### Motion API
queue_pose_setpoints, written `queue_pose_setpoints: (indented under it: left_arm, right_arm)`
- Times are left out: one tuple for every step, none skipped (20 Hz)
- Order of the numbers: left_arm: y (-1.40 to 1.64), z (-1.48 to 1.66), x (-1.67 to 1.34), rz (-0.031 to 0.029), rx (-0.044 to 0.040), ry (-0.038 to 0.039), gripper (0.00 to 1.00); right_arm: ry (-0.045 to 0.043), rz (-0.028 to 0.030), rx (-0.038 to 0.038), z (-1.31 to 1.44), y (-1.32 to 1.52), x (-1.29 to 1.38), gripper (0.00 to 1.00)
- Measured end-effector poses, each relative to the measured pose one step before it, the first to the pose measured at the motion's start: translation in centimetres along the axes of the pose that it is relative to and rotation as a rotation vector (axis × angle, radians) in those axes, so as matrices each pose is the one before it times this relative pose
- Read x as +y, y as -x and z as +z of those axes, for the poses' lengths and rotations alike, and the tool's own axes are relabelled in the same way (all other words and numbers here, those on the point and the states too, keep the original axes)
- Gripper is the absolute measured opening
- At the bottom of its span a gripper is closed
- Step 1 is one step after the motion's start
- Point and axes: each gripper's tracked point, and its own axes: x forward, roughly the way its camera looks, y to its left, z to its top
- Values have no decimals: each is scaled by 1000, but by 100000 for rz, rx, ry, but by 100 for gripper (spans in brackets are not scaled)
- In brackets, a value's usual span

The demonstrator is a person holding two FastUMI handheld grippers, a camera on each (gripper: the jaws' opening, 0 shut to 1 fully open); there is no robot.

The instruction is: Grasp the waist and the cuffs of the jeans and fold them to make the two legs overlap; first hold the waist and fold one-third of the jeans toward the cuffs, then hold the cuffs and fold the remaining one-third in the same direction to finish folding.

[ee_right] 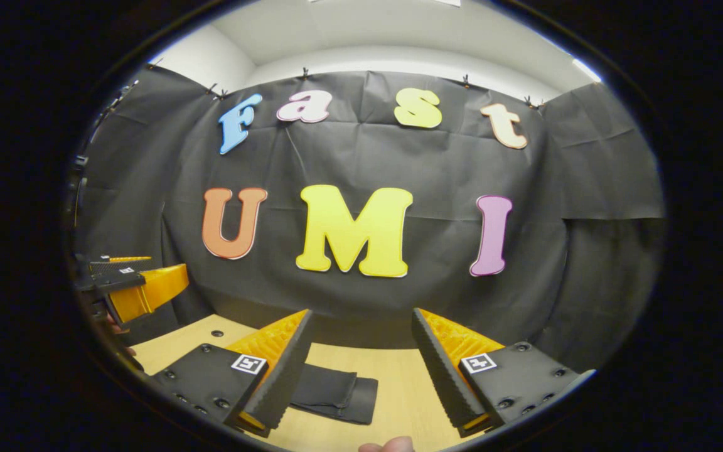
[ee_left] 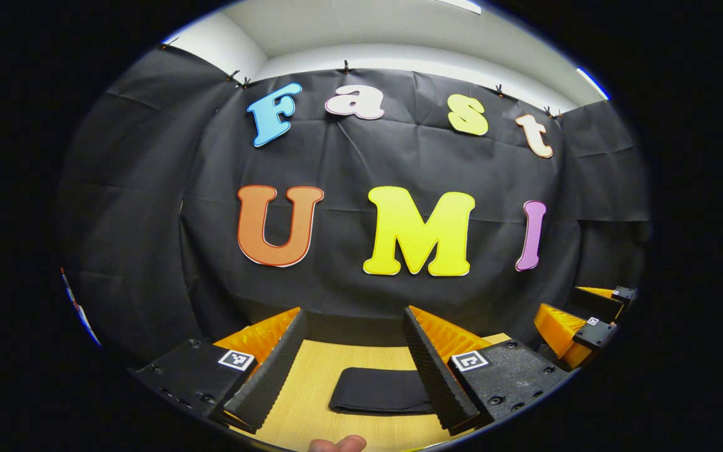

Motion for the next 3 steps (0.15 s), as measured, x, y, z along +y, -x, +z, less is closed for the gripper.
queue_pose_setpoints:
  left_arm:
    - [-19,41,-43,-482,-610,-318,98]
    - [7,-105,-126,-468,-126,-517,98]
    - [-80,-12,-62,-489,-325,-672,98]
  right_arm:
    - [-684,-1269,-720,168,-101,-256,94]
    - [-766,-1085,-419,143,-91,-153,94]
    - [-591,-536,119,36,49,-85,94]
